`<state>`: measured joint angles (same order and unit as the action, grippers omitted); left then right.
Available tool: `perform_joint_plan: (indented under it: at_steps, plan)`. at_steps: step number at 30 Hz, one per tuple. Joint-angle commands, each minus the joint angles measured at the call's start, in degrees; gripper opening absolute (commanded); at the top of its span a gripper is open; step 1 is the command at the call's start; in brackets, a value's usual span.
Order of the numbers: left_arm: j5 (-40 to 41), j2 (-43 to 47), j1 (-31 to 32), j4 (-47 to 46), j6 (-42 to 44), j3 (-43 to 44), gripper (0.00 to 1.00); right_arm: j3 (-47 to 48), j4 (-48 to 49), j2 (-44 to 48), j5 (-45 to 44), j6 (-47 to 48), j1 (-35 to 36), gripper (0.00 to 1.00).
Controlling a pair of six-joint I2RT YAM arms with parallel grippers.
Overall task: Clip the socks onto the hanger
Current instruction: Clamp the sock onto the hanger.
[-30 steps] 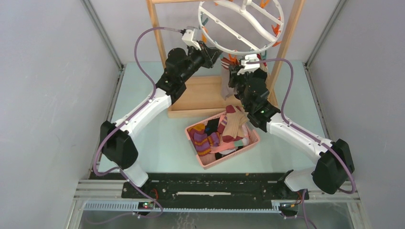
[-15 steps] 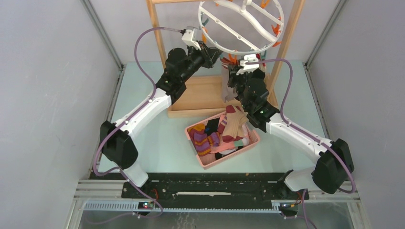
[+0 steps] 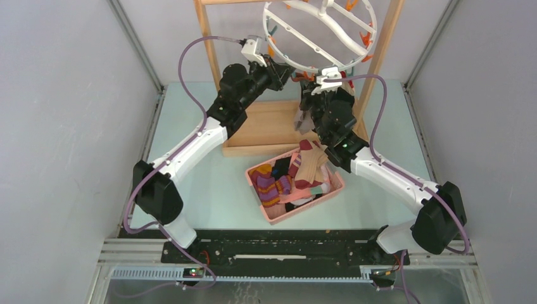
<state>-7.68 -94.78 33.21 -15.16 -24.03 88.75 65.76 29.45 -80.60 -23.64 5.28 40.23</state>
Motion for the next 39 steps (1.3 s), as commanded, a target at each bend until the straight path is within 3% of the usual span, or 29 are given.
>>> perform_joint_plan:
  at_steps: [1, 29, 39]
  plan:
    - [1.36, 2.54, 0.31, 0.85, -0.67, 4.0, 0.01, 2.45, 2.23, 0.63, 1.26, 0.84, 0.67, 0.0]
    - [3.97, 2.75, 0.23, 0.15, -2.78, 4.24, 0.02, -1.04, -1.63, 4.15, 7.28, -1.56, 1.26, 0.0]
    - [3.64, 2.93, 0.27, 0.22, -3.43, 3.98, 0.02, -0.31, -0.9, 3.0, 4.95, 1.3, 1.34, 0.0]
